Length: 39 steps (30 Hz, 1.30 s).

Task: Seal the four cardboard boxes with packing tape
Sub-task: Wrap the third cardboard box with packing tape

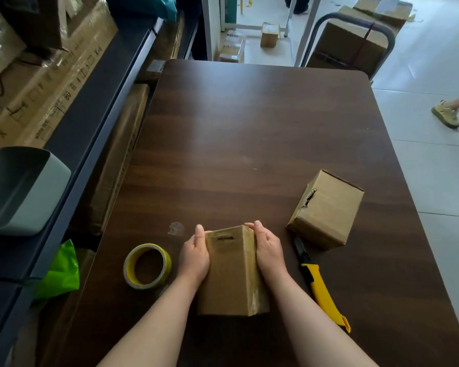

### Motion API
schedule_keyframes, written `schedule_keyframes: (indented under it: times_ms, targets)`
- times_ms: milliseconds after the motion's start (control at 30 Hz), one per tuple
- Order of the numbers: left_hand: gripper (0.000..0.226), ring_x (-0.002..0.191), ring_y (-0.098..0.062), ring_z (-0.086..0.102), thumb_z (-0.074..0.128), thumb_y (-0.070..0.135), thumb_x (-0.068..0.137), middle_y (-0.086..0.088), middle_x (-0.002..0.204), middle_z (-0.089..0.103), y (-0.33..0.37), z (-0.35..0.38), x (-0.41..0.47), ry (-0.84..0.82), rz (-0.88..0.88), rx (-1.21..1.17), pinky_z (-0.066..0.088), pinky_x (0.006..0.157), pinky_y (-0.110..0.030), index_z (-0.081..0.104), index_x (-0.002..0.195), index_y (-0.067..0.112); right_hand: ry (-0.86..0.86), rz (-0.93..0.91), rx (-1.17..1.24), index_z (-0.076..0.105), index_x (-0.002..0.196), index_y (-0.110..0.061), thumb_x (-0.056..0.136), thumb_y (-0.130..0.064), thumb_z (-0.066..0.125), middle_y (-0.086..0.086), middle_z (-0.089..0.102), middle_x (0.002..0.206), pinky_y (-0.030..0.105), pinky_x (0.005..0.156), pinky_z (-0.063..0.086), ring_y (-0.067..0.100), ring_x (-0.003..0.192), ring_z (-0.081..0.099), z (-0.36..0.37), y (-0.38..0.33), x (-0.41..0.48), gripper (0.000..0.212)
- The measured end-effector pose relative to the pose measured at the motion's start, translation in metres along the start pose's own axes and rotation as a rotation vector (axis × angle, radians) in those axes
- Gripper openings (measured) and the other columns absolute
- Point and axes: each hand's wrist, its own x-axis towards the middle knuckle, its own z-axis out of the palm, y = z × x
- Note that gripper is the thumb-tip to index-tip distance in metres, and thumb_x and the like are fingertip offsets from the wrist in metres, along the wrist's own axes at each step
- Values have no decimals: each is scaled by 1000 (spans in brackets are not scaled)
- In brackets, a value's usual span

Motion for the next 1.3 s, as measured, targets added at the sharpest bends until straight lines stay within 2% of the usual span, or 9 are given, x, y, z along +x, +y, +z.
schedule_keyframes:
  times_ms: [233,467,567,700,867,1000,1100,1200,1300]
  targets:
    - [37,93,-32,59,33,30,102,-13,99,68,-13,4,4,58,82,293,41,72,-34,58,77,19,-179,84,154,75,101,-14,96,-38,55,8,75,97,36,87,54,17,86,68,-13,-29,-14,32]
    - [44,91,-20,63,40,49,98,3,88,68,25,10,-49,-17,139,24,40,68,-27,67,93,14,-32,56,149,72,86,-11,98,-31,55,9,71,81,38,76,55,17,73,65,-5,-27,-26,28]
    - [45,112,-28,58,39,49,98,-6,114,65,21,15,-50,-33,123,155,41,83,-29,57,118,14,38,-67,-103,69,80,-17,99,-36,51,-1,70,77,32,75,50,12,74,63,-2,-16,-23,32]
    - [42,103,-36,60,37,52,97,-14,106,67,13,16,-47,24,156,310,42,76,-35,53,99,13,38,-69,-166,56,78,-19,101,-42,42,6,61,91,41,87,43,24,94,58,14,-10,-21,36]
    - [42,103,-31,61,36,49,99,-10,103,68,-4,-9,-30,-6,145,172,41,78,-31,60,99,15,-80,-61,-348,64,98,-37,101,-54,26,-9,53,123,44,109,28,12,120,42,18,-19,-23,41]
    - [44,93,-19,63,30,51,99,3,92,68,-29,-11,-37,-85,77,176,46,80,-32,63,92,23,-58,-67,-422,73,89,-13,96,-59,36,2,70,97,41,88,49,17,96,63,1,-4,-27,59]
    - [38,106,-20,60,36,43,101,0,109,68,-25,-10,-42,-25,96,203,42,82,-29,64,109,19,13,-104,-526,67,71,-7,96,-58,38,5,67,69,41,70,51,20,69,62,-4,-6,-31,63]
    - [43,113,-18,55,35,41,102,0,115,63,-8,-11,-52,12,73,38,37,87,-26,63,120,15,114,-192,-725,65,71,-11,100,-48,32,3,64,77,40,73,51,22,76,60,-4,-17,-32,57]
    - [49,124,-22,49,27,41,104,-7,127,59,-3,4,-64,-51,27,28,33,89,-25,58,129,12,155,-504,-991,72,91,-18,98,-46,24,3,67,99,38,88,47,24,97,61,11,-20,-37,56]
